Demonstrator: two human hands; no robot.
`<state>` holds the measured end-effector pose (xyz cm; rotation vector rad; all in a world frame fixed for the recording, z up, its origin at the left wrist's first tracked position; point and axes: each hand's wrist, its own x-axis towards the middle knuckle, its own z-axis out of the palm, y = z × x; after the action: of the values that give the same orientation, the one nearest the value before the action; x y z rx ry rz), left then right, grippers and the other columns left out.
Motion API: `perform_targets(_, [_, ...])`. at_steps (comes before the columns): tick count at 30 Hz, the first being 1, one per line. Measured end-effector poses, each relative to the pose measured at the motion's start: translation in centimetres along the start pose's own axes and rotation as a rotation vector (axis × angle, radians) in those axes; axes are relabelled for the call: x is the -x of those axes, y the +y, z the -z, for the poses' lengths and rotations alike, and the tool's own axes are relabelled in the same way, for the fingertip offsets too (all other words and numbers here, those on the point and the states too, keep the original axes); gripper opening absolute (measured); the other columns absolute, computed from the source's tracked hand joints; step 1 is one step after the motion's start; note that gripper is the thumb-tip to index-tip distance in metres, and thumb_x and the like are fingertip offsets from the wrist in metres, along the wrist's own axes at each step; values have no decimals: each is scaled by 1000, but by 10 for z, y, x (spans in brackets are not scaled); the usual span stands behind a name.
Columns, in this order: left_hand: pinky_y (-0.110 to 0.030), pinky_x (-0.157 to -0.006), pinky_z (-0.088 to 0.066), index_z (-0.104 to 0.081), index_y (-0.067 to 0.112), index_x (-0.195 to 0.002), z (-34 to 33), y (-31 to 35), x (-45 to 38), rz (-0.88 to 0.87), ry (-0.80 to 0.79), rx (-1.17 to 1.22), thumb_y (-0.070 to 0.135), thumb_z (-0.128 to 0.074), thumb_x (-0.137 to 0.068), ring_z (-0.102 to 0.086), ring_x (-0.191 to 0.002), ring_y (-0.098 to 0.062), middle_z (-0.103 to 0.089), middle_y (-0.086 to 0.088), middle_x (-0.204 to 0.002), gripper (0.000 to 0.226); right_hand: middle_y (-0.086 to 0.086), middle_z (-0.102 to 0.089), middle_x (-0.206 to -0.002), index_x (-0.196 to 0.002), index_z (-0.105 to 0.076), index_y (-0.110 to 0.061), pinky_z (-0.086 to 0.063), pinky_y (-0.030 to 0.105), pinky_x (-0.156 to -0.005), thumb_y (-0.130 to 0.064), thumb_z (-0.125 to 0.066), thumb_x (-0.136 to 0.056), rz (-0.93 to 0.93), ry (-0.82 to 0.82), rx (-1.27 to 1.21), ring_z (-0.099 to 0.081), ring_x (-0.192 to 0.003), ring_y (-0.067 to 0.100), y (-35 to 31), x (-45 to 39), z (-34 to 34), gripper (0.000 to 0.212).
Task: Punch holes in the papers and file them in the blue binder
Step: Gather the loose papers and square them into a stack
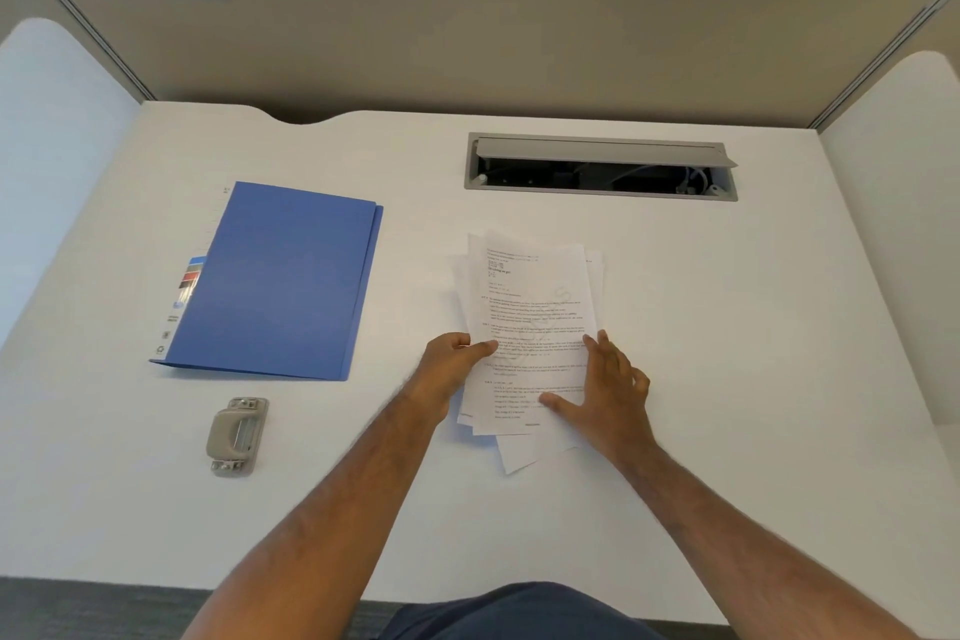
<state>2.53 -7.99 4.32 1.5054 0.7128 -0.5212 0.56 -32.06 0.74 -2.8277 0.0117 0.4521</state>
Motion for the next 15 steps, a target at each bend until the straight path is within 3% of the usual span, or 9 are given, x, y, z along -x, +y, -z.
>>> perform_targets(10, [-38, -80, -65, -64, 13, -112, -8, -9, -12, -99, 107, -98, 20, -80, -90, -76, -93, -19, -77, -1, -109, 27, 0, -8, -177, -166, -15, -29, -14, 50, -125, -89, -58, -78, 3, -13, -23, -12, -161, 17, 2, -2, 2, 114])
perform_targets(15, [-44, -88, -65, -70, 20, -122, -8, -9, -12, -94, 39, -18, 22, -84, -86, -78, -97, -19, -79, 4, -115, 38, -6, -11, -177, -165, -16, -33, -13, 50, -125, -89, -55, -80, 36, -13, -49, -13, -162, 17, 6, -2, -1, 109])
